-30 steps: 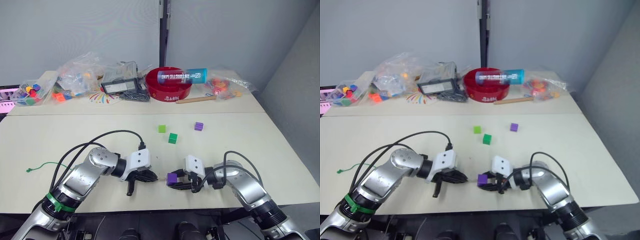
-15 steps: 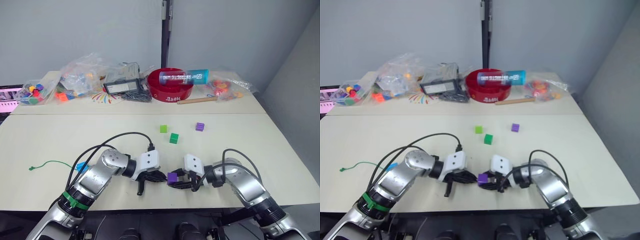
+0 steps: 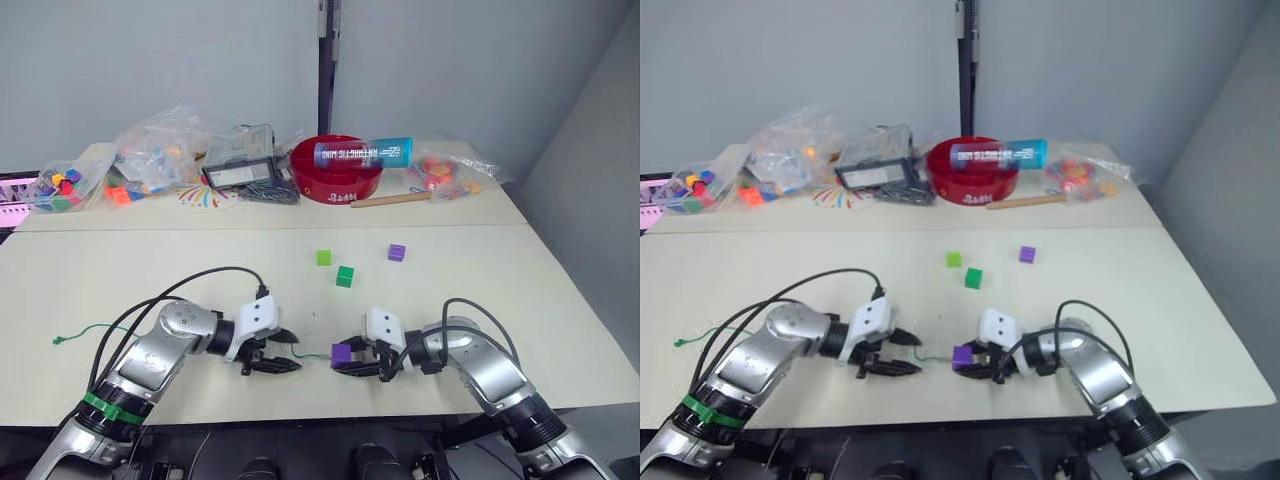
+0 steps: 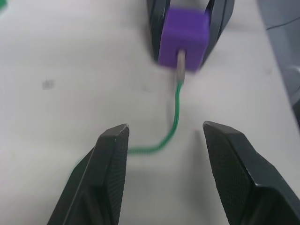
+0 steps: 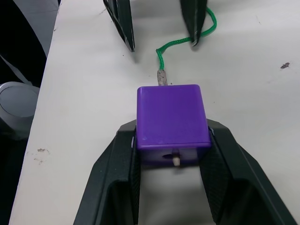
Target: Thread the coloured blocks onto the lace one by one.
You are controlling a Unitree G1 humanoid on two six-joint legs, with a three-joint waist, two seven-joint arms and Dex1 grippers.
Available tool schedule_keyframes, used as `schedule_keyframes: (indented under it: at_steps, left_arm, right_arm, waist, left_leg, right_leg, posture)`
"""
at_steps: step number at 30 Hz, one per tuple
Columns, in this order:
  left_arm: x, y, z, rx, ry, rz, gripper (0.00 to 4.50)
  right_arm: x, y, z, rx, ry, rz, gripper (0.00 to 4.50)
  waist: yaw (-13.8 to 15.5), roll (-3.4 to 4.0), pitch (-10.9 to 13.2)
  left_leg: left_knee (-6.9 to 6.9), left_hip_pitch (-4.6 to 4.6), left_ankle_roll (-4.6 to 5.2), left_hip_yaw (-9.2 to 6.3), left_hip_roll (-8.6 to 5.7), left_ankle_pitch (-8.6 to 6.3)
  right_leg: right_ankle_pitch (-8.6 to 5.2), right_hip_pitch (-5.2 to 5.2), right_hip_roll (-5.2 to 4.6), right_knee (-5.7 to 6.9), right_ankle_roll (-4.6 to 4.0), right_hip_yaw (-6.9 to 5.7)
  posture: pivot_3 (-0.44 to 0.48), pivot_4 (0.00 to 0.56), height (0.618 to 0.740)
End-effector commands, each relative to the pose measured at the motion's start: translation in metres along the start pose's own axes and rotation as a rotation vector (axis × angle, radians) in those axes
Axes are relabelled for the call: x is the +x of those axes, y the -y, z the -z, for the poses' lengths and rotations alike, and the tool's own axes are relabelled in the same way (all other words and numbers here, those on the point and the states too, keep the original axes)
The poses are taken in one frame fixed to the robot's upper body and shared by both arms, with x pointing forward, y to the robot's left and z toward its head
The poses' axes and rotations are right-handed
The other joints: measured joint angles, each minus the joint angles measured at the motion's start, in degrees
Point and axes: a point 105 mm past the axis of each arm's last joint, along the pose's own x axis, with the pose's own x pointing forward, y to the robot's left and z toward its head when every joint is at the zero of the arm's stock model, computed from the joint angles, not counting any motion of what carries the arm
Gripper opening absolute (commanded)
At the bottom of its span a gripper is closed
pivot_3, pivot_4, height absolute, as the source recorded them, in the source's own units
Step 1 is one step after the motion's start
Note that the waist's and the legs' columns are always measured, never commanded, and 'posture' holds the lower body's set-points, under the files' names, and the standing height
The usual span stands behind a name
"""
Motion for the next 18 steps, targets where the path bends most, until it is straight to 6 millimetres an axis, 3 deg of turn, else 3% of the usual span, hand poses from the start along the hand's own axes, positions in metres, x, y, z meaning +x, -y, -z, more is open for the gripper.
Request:
schedule_keyframes:
  at_steps: [1, 3, 11, 18]
  left_arm:
    - [0.007, -0.007, 0.007, 0.058, -0.02, -0.029, 2.66]
    - [0.012, -0.006, 0.01, 0.074, -0.026, -0.025, 2.66]
    - [0.017, 0.008, 0.0, 0.054, 0.05, 0.036, 0.14]
    - [0.027, 0.014, -0.018, 0.075, 0.097, 0.053, 0.02]
  right_arm:
    - [-0.002, 0.006, 0.002, 0.005, -0.017, 0.036, 1.2]
    - [-0.003, 0.006, 0.002, 0.006, -0.018, 0.039, 1.2]
    - [-0.005, 0.005, 0.003, 0.01, -0.026, 0.046, 1.2]
    - [-0.004, 0.006, 0.003, 0.006, -0.032, 0.044, 1.2]
  waist:
    - [0.1, 0.0, 0.0]
    - [0.1, 0.01, 0.0]
    - [0.1, 0.01, 0.0]
    - [0.1, 0.01, 0.0]
  left_leg:
    - [0.0, 0.01, 0.0, 0.0, 0.0, 0.0]
    - [0.0, 0.02, 0.0, 0.0, -0.01, 0.0]
    - [0.0, 0.01, 0.0, 0.0, -0.01, 0.0]
    - [0.0, -0.01, 0.0, -0.01, -0.01, 0.0]
  right_leg:
    - [0.0, 0.02, 0.0, -0.01, 0.0, 0.0]
    - [0.0, 0.04, -0.01, -0.01, 0.0, 0.0]
    - [0.0, 0.04, -0.01, -0.01, 0.01, 0.01]
    - [0.0, 0.03, -0.01, -0.01, 0.01, 0.0]
  posture:
    - [0.0, 0.15, 0.731]
    - [0.0, 0.15, 0.731]
    - [0.0, 0.15, 0.731]
    - [0.0, 0.15, 0.731]
